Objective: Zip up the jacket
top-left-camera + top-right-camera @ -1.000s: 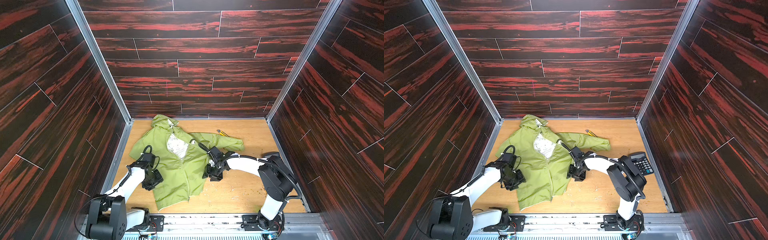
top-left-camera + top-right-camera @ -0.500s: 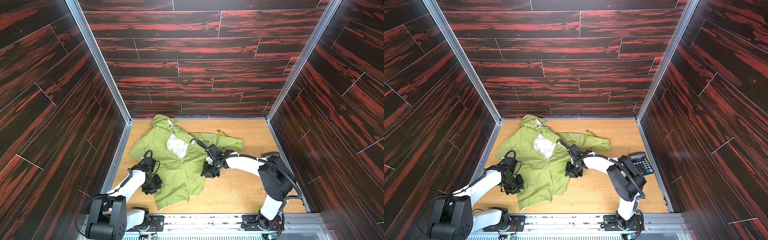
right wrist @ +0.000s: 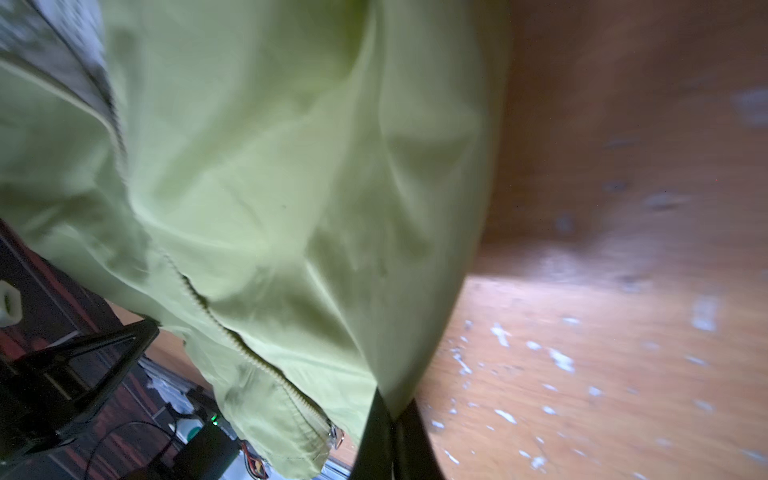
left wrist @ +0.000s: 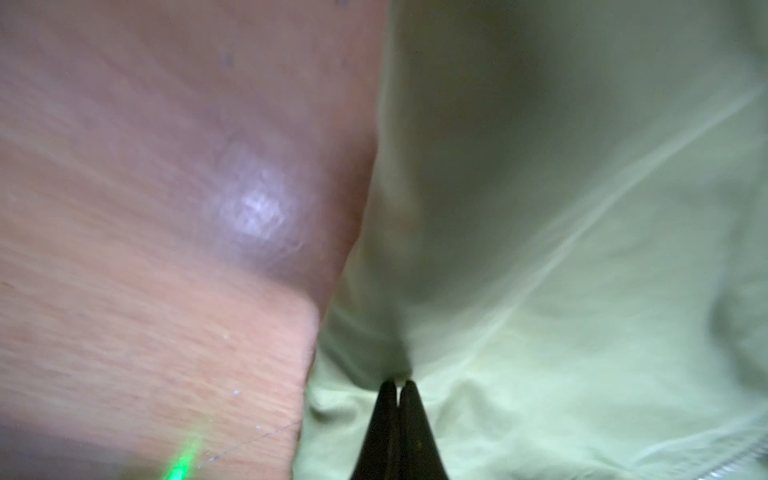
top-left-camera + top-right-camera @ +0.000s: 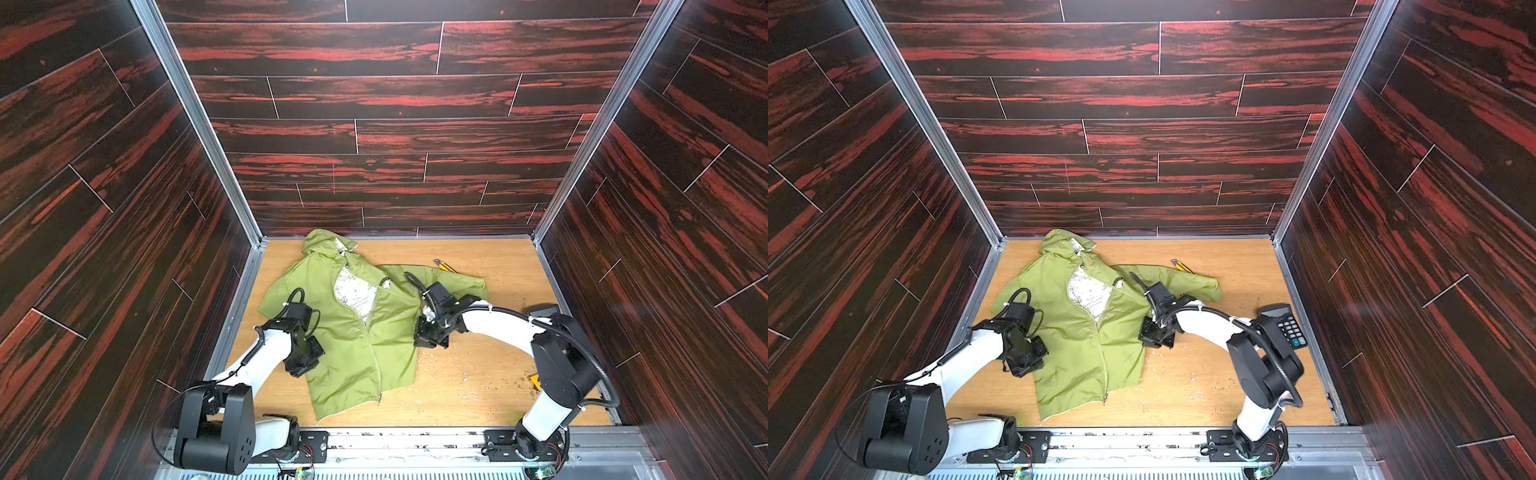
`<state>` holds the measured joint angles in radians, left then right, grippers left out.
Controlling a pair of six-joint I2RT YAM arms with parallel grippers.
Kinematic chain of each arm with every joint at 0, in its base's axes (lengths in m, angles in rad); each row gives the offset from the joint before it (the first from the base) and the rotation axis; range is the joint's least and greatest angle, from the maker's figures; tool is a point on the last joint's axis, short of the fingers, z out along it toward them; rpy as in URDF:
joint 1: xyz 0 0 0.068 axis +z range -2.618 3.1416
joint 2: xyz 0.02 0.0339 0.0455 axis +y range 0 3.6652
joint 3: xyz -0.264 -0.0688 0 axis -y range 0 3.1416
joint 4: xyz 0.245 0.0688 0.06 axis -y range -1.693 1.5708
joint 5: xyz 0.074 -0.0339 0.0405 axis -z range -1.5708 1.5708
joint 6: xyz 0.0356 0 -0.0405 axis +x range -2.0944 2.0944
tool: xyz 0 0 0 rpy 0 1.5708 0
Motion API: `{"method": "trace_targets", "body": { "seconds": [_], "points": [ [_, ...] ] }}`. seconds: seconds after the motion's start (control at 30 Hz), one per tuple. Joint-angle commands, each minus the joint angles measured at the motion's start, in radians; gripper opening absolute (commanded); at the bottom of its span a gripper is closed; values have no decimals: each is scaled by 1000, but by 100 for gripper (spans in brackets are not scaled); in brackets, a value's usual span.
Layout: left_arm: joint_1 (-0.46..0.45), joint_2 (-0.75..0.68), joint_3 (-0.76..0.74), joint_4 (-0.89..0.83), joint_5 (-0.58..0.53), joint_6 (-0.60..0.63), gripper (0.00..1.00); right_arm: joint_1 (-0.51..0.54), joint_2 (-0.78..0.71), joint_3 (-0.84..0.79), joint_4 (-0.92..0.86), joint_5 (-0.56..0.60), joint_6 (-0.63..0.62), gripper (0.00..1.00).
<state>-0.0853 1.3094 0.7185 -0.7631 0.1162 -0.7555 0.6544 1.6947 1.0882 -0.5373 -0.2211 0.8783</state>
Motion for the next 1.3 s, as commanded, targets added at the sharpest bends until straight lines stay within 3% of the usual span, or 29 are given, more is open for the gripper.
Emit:
{"method": "trace_targets", "body": {
  "seconds": [0.0,0.3,0.47,0.63,0.9,1.03,1.27],
  "points": [
    [1,33,56,-35,-46,8,0,-46,-83,-14,-53,34,-17,0],
    [4,138,76,16,-30,15,0,-133,-122,-20,-107,39,-73,0],
    [4,114,93,16,-9,20,0,-137,-98,-12,-110,32,-90,0],
    [-8,50,128,-11,37,31,5,-145,-100,-15,-107,27,-94,19],
    [-90,-25,145,-17,153,-10,32,-151,-129,-3,-147,48,-116,45],
    [-160,-26,147,-5,181,-34,40,-151,-154,-3,-145,31,-106,52],
    [-282,-5,159,-5,180,-56,45,-104,-171,-6,-135,25,-58,55]
  ]
}}
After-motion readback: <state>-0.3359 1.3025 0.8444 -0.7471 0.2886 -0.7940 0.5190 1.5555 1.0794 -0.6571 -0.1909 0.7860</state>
